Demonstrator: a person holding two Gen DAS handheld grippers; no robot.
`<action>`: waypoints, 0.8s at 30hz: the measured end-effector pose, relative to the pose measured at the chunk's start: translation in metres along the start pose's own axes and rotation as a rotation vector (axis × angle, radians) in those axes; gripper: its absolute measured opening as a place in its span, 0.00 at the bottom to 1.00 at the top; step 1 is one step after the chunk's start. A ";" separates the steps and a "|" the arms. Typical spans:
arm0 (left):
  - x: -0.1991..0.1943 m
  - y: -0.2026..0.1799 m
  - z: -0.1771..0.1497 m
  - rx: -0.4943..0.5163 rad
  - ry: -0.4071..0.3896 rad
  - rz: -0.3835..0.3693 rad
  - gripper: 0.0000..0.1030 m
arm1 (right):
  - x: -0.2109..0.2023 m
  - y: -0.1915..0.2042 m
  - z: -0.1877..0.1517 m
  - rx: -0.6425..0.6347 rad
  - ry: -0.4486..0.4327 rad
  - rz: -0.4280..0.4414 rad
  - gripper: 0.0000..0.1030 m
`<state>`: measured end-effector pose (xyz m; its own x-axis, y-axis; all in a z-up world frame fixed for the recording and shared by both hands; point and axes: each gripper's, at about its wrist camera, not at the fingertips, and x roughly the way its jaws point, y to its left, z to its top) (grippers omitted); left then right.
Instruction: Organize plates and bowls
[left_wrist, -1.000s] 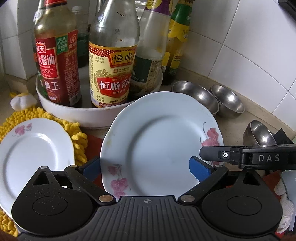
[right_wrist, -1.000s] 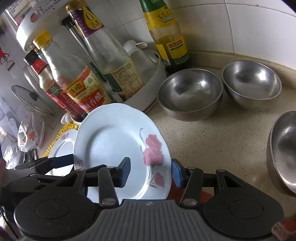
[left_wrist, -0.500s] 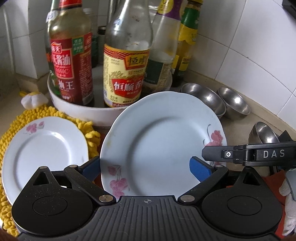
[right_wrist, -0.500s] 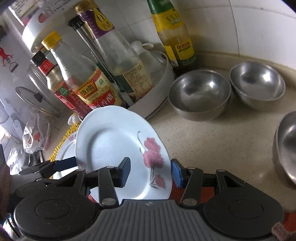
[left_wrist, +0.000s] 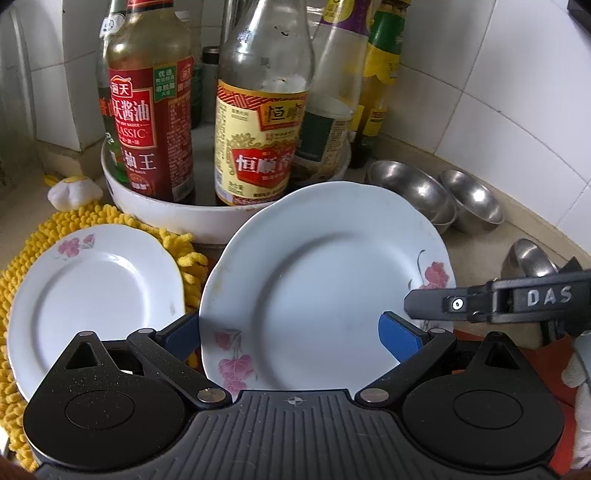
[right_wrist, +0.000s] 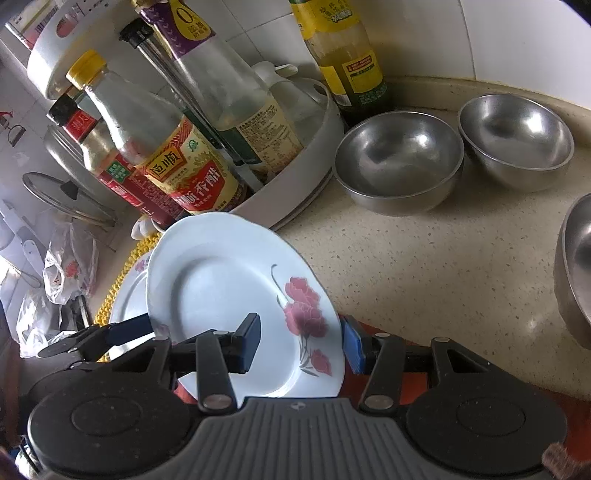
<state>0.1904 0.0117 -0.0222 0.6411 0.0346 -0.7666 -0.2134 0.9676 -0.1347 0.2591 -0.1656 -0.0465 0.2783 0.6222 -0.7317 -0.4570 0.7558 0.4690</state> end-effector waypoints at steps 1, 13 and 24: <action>0.001 0.002 0.001 -0.002 0.001 0.006 0.98 | 0.001 0.000 0.002 0.007 -0.001 0.007 0.44; -0.001 0.007 0.008 -0.019 0.015 -0.010 0.98 | 0.010 -0.001 0.009 0.055 0.056 0.034 0.44; -0.010 -0.017 -0.006 0.055 0.060 -0.046 0.98 | -0.023 -0.012 -0.007 0.130 0.096 0.033 0.44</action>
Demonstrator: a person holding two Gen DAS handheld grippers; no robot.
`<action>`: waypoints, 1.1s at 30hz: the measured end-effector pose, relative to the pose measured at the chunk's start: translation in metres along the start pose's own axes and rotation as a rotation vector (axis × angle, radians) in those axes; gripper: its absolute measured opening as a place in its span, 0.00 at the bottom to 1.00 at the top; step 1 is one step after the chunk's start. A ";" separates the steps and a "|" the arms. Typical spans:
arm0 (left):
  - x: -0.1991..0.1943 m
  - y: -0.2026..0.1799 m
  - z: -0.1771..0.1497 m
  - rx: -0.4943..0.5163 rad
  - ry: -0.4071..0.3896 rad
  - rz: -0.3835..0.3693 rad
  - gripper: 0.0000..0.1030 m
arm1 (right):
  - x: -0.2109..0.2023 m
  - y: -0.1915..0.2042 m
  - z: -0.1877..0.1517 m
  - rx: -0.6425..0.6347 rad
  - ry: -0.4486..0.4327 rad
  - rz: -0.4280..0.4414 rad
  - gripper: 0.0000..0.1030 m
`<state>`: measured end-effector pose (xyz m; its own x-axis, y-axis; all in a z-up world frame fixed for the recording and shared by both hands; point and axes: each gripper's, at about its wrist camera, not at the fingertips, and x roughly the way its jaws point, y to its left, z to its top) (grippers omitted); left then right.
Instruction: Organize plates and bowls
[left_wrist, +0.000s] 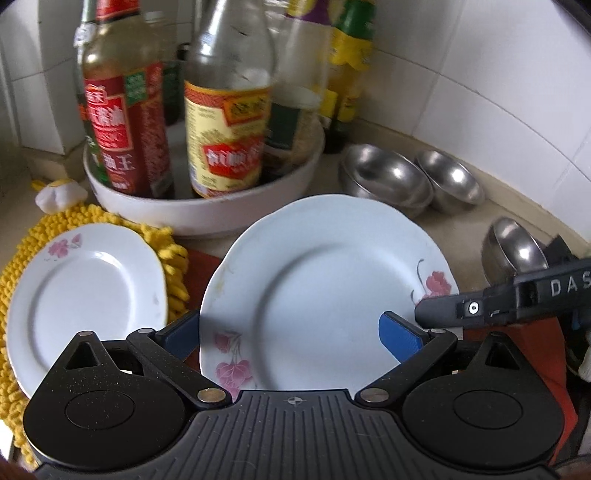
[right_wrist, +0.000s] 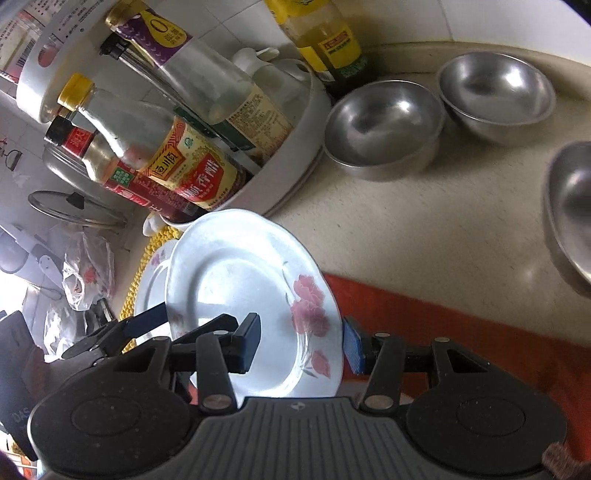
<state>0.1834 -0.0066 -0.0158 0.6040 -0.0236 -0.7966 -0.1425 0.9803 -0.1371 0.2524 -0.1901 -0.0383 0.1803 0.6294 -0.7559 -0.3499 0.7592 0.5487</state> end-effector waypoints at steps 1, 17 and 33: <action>0.000 -0.002 -0.002 0.005 0.007 -0.005 0.98 | -0.003 -0.002 -0.002 0.008 0.000 -0.004 0.44; -0.022 -0.033 -0.033 0.085 0.039 -0.049 0.98 | -0.039 -0.015 -0.052 0.060 0.033 -0.034 0.44; -0.023 -0.064 -0.068 0.154 0.101 -0.063 0.98 | -0.052 -0.038 -0.099 0.134 0.089 -0.049 0.44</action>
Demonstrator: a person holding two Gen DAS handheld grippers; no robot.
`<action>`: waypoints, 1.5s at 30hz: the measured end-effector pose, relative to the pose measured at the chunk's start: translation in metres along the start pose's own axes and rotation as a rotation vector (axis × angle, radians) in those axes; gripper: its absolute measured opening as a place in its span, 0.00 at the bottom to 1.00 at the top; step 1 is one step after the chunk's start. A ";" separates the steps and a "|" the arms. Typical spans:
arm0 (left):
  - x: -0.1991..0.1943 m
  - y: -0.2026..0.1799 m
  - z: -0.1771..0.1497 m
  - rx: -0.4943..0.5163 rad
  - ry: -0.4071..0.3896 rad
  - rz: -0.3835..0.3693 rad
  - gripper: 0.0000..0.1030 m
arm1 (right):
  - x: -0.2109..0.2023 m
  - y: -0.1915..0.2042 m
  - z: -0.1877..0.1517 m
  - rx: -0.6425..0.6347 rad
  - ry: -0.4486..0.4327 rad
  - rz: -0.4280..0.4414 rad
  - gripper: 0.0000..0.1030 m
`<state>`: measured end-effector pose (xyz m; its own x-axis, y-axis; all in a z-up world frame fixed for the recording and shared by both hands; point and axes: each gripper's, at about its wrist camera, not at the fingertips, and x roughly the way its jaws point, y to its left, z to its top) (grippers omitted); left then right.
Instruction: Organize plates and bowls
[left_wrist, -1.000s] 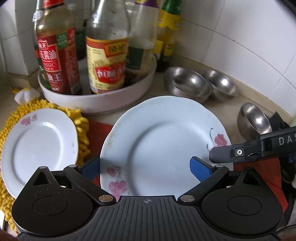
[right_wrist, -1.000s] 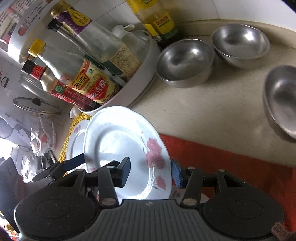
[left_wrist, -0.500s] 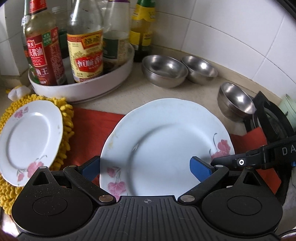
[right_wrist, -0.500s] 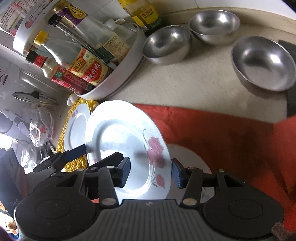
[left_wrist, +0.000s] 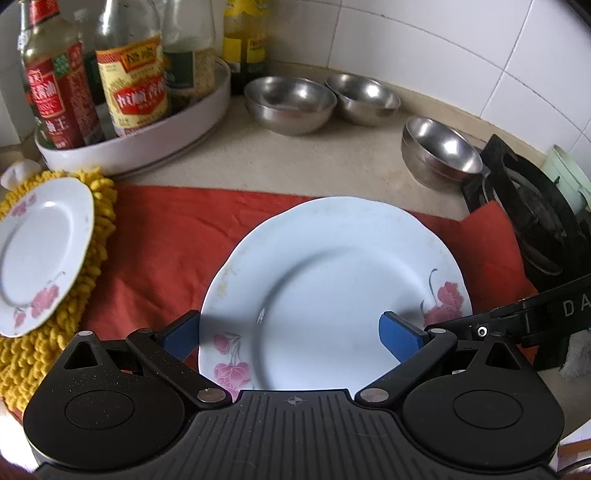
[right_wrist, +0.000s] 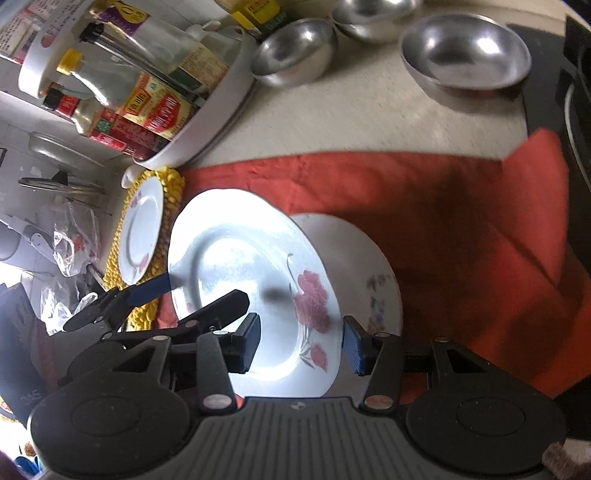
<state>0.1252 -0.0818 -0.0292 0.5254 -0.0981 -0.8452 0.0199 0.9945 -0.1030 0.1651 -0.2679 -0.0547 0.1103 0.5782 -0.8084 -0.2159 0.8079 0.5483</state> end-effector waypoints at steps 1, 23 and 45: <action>0.002 -0.002 -0.001 0.003 0.005 -0.001 0.98 | 0.000 -0.002 -0.001 0.003 0.003 -0.003 0.44; 0.026 -0.020 0.002 0.049 0.073 -0.032 0.95 | -0.004 -0.015 -0.003 -0.042 -0.027 -0.107 0.45; 0.004 -0.004 0.003 0.039 -0.013 0.021 0.93 | -0.006 0.007 -0.003 -0.179 -0.136 -0.168 0.46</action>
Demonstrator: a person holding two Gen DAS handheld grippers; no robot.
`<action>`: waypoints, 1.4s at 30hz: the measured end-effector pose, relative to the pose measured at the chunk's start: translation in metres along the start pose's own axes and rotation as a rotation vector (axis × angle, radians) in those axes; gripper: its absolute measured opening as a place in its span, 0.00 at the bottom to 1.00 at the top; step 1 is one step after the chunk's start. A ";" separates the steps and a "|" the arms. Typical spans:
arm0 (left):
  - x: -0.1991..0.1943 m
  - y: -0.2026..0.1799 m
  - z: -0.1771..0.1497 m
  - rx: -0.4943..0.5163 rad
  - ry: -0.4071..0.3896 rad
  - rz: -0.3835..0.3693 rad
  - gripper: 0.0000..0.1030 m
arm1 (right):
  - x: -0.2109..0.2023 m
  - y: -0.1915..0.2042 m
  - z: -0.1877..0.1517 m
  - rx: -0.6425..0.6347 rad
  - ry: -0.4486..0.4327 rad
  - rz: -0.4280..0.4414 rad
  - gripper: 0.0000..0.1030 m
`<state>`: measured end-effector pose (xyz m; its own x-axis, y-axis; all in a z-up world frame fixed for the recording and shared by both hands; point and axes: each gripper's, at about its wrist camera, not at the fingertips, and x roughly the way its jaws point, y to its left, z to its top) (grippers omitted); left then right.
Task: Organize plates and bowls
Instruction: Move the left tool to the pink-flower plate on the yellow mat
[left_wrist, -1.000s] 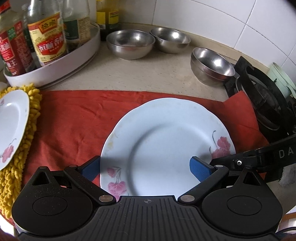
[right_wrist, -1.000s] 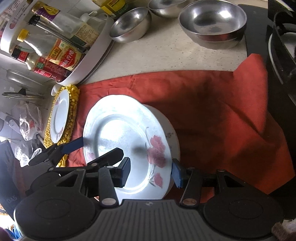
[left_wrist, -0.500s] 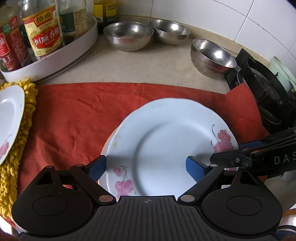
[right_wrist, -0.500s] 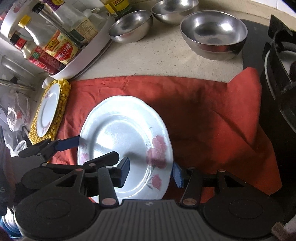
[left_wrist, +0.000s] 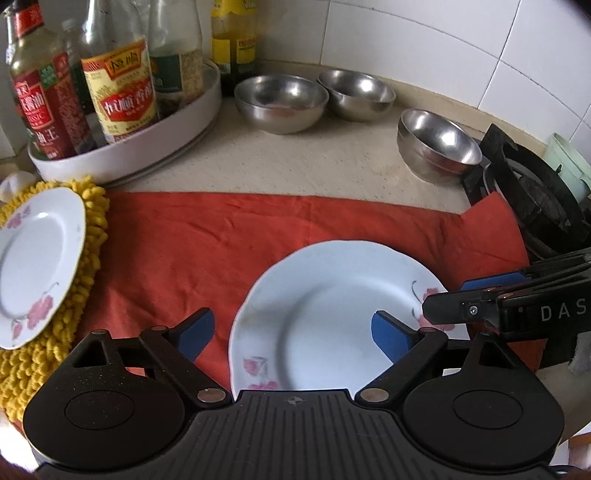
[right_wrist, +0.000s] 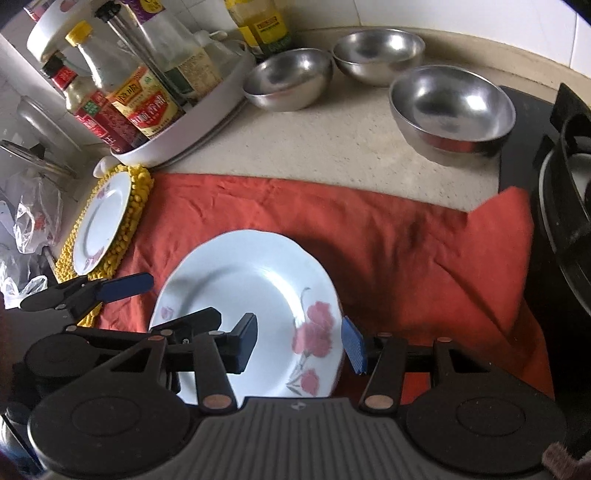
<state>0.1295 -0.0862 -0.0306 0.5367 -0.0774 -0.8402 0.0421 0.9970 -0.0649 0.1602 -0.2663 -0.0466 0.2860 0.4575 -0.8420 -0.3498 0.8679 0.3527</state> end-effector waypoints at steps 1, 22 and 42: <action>-0.002 0.001 0.001 0.006 -0.007 0.003 0.93 | -0.001 0.002 0.000 -0.001 -0.008 -0.003 0.46; -0.048 0.115 0.002 -0.080 -0.113 0.189 0.98 | 0.040 0.135 0.040 -0.194 -0.053 0.091 0.47; -0.032 0.235 0.014 -0.184 -0.076 0.293 0.99 | 0.124 0.217 0.086 -0.233 -0.002 0.123 0.47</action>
<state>0.1337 0.1507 -0.0117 0.5653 0.2193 -0.7952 -0.2718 0.9597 0.0715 0.1966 -0.0048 -0.0399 0.2300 0.5577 -0.7976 -0.5780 0.7376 0.3490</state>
